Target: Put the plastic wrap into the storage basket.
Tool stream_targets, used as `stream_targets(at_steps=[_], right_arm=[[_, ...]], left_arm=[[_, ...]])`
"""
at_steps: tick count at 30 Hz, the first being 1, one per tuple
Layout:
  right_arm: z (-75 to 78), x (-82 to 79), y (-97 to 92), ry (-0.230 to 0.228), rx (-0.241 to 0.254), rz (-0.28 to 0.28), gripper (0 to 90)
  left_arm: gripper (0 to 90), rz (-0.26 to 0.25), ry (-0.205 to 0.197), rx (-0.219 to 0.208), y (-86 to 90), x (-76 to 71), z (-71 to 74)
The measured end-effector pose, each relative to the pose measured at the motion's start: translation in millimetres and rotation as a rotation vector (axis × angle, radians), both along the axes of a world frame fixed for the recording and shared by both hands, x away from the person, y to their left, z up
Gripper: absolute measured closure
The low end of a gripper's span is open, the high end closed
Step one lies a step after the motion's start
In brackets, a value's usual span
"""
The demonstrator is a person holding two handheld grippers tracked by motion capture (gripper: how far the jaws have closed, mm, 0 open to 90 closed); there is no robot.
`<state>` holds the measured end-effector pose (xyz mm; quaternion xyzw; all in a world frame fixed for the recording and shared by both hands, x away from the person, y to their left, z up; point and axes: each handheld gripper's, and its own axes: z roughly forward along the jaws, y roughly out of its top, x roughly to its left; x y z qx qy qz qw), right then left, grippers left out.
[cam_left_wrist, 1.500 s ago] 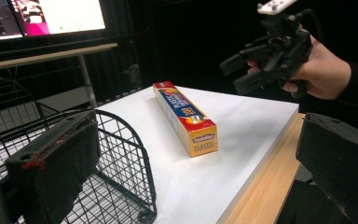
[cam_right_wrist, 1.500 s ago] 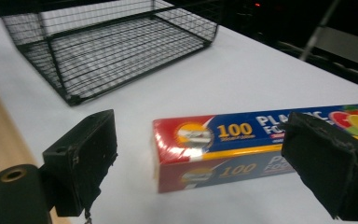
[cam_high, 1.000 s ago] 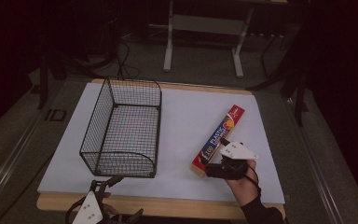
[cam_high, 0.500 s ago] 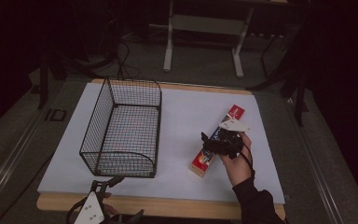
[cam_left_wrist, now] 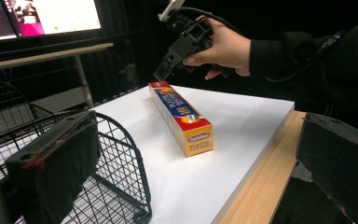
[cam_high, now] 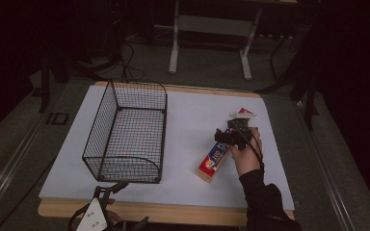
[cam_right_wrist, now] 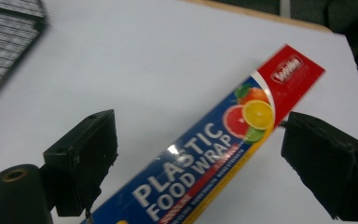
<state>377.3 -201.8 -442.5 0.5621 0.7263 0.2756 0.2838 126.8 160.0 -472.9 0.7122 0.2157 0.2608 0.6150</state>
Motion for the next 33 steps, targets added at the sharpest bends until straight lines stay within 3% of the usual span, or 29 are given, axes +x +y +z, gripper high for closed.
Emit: stream_targets(at_steps=[1,14,21,24,27,32,33], right_arm=[[0.0,9.9,-4.0,0.039,0.028,-0.034,10.7],[-3.1,50.6,-10.5,0.192,0.014,-0.218,12.5],[-10.7,58.7,-11.3,0.228,-0.003,-0.284,12.4],[-14.3,61.5,-12.2,0.252,0.019,-0.309,12.5],[-20.2,64.3,-11.4,0.275,0.009,-0.338,12.5],[-31.5,66.6,-14.9,0.321,0.06,-0.363,12.6],[-33.8,66.6,-16.7,0.328,0.094,-0.374,12.8]], left_arm=[[0.2,0.001,-0.001,0.0,0.0,-0.1,0.1],[0.2,-0.001,-0.001,-0.002,0.6,-0.1,0.3],[0.2,0.0,-0.005,0.005,0.2,-0.6,0.2],[0.2,0.0,-0.006,0.004,0.3,-0.8,0.4],[0.2,-0.001,-0.005,0.006,0.1,-0.9,0.4],[0.2,-0.001,-0.007,0.007,0.2,-1.3,0.4],[0.2,-0.002,-0.008,0.007,0.3,-1.3,0.4]])
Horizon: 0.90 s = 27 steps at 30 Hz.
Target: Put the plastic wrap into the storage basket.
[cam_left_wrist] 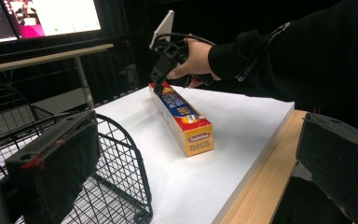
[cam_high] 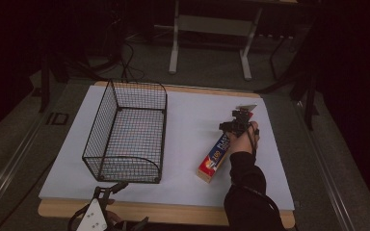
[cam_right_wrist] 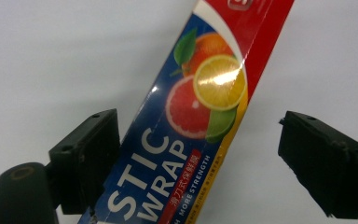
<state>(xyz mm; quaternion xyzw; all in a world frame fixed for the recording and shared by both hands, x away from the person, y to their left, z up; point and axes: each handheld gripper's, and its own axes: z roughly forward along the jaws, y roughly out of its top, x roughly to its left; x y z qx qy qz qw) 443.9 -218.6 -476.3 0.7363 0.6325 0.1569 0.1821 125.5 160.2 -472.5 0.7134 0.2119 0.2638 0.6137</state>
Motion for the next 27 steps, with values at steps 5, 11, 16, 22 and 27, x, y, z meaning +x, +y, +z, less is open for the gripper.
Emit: stream_targets(at_steps=[5,11,16,22,27], right_arm=[[-6.4,1.2,0.2,0.021,0.087,-0.03,13.1],[-14.2,2.8,5.7,0.026,0.113,-0.047,13.5],[-19.4,4.1,5.2,0.04,0.126,-0.073,15.5],[-26.9,1.7,6.1,0.042,0.128,-0.103,22.0],[-30.9,-1.1,6.2,0.034,0.137,-0.113,23.9]], left_arm=[[0.2,0.001,-0.001,0.005,-0.6,0.1,-0.2],[0.2,-0.001,-0.003,0.006,-0.6,-0.3,-0.2],[0.2,-0.003,-0.003,0.009,-0.5,-0.2,-0.4],[0.2,0.0,-0.016,0.027,-1.3,-1.0,-0.2],[0.2,-0.002,-0.015,0.028,-1.6,-0.7,-0.4]])
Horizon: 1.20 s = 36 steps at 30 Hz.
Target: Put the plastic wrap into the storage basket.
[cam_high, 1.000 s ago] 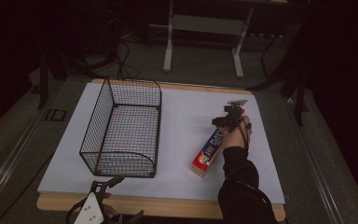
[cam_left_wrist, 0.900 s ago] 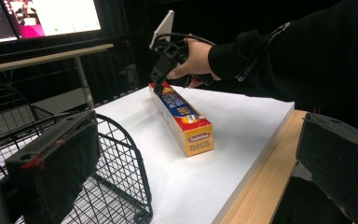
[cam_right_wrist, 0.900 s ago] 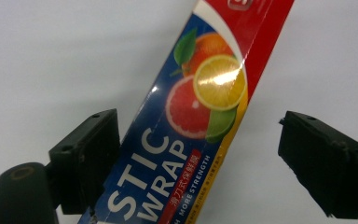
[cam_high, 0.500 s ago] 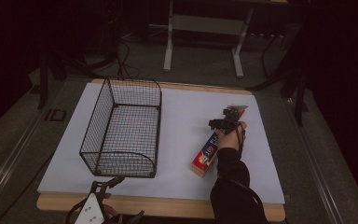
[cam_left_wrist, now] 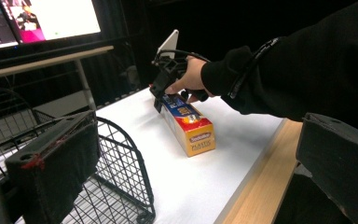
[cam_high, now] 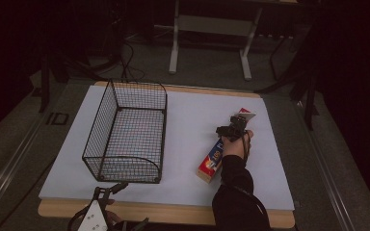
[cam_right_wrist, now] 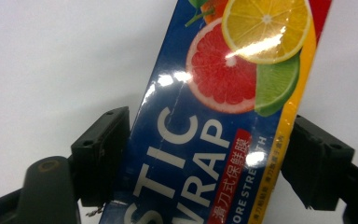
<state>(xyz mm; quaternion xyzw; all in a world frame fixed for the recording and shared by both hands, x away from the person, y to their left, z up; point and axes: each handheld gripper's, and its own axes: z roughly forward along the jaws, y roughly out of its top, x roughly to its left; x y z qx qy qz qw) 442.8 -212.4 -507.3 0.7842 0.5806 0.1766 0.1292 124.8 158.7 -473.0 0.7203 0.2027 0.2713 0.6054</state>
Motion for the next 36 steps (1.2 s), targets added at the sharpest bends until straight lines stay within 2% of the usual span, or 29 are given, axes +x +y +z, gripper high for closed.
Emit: stream_targets(at_steps=[5,8,11,16,18,20,24,29,32,36], right_arm=[[7.0,-1.3,1.7,0.001,-0.018,-0.03,31.5],[10.5,-4.1,-2.7,-0.024,0.047,-0.036,35.6],[12.8,-3.5,-3.5,-0.012,0.038,-0.033,37.6],[18.6,-0.7,1.3,0.0,-0.066,0.036,39.0],[22.9,0.0,2.8,-0.012,-0.086,0.07,39.0],[27.1,-0.2,4.2,-0.028,-0.093,0.104,39.0],[32.9,-0.3,10.0,-0.009,-0.072,0.186,39.1],[39.3,-4.1,13.9,-0.032,-0.078,0.292,39.2],[40.9,-7.6,14.2,-0.024,-0.068,0.348,39.3],[44.9,-11.8,18.5,-0.016,-0.104,0.411,39.3]], left_arm=[[0.2,-0.003,-0.001,0.005,-0.7,-0.2,-0.1],[0.2,0.0,0.0,0.005,-0.4,-0.1,-0.2],[0.2,-0.002,-0.001,0.005,-0.4,-0.4,-0.1],[0.2,-0.001,0.001,0.009,-0.7,0.2,-0.4],[0.2,0.0,0.001,0.009,-0.9,0.3,-0.5],[0.2,0.0,0.003,0.009,-1.0,0.5,-0.6],[0.2,0.007,0.007,0.003,-0.4,1.2,-0.5],[0.2,0.005,0.004,-0.002,0.4,0.7,-0.2],[0.2,0.004,0.007,0.001,-0.3,1.1,-0.5],[0.2,0.003,0.007,0.001,-0.7,0.9,-0.4]])
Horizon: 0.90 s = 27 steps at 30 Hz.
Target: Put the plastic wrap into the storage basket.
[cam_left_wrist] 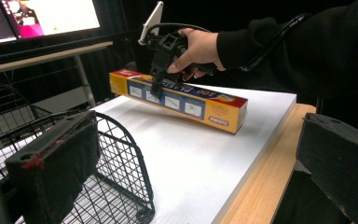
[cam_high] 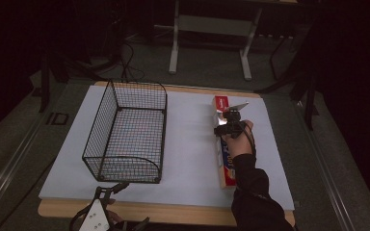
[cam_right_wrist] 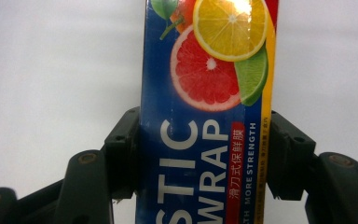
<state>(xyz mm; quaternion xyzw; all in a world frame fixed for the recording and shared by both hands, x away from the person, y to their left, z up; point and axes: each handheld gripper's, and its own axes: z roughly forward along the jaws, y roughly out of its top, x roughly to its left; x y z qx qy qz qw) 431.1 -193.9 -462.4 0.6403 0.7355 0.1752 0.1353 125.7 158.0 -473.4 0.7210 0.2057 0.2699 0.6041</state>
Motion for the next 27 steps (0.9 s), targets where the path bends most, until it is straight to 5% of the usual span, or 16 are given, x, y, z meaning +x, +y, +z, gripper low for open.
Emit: stream_targets(at_steps=[13,17,27], right_arm=[[33.8,-8.8,12.1,-0.017,-0.084,0.151,39.4],[47.4,-8.9,16.1,-0.024,-0.048,0.18,39.4],[83.1,-6.4,32.4,-0.046,-0.048,0.189,39.4]], left_arm=[[0.2,0.0,0.004,0.005,-0.5,0.2,-0.7],[0.2,-0.004,0.007,0.006,-1.4,1.0,-1.4],[0.2,-0.007,0.005,0.009,-1.6,1.2,-1.6]])
